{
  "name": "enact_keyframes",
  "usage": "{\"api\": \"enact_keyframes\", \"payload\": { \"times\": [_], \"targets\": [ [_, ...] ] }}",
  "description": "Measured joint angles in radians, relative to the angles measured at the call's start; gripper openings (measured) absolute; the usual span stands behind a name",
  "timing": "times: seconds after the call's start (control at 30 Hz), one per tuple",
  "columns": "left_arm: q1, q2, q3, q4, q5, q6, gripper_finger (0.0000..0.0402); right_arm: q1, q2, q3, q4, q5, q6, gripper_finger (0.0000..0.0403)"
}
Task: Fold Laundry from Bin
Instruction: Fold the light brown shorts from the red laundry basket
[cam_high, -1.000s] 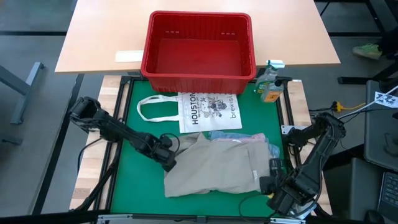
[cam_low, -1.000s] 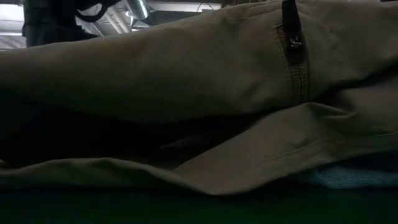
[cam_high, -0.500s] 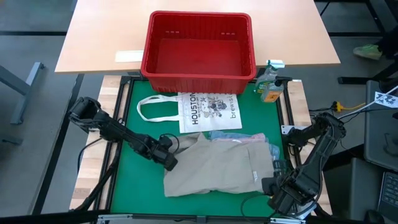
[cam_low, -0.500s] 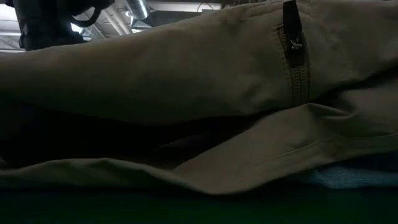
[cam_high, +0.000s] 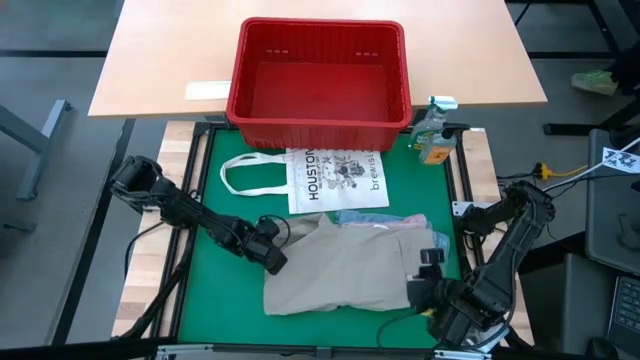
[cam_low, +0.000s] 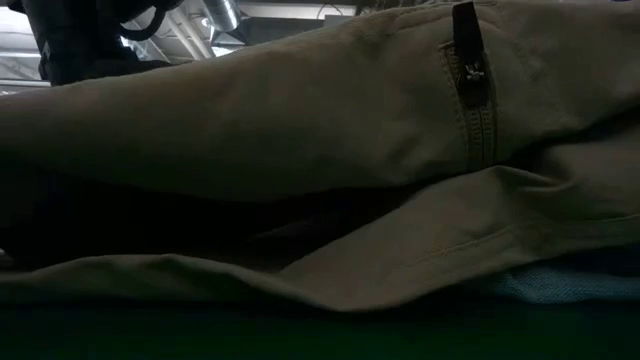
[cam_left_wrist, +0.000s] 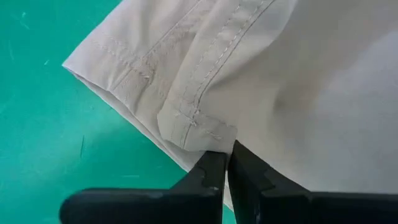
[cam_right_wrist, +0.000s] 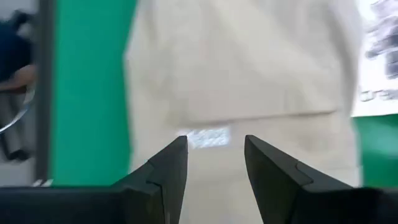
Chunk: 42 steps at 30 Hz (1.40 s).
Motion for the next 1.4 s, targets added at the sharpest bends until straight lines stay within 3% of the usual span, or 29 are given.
{"api": "enact_keyframes", "payload": {
  "times": [0.1,0.33,0.53,0.8,0.97,1.17,1.4],
  "targets": [
    [0.0,-0.001,0.0,-0.001,0.005,0.001,0.0008,-0.003,0.002,-0.042,0.019,0.045,0.001,0.016],
    [0.002,-0.071,0.0,-0.06,-0.006,0.0,0.0003,-0.013,0.003,-0.243,0.23,-0.12,0.023,0.016],
    [0.007,-0.129,0.001,-0.207,-0.057,-0.035,0.0003,-0.013,0.003,-0.391,0.378,-0.18,0.035,0.016],
    [0.029,-0.131,0.001,-0.278,-0.058,-0.006,0.0006,-0.013,0.003,-0.437,0.395,-0.185,0.088,0.016],
    [0.029,-0.131,0.001,-0.278,-0.055,0.023,0.0036,-0.013,0.003,-0.438,0.412,-0.187,0.102,0.016],
    [0.029,-0.131,0.001,-0.26,-0.062,0.01,0.0103,-0.013,0.003,-0.438,0.413,-0.189,0.101,0.016],
    [0.029,-0.131,0.001,-0.107,-0.111,0.209,0.0158,-0.013,0.003,-0.438,0.413,-0.19,0.099,0.016]
  ]
}}
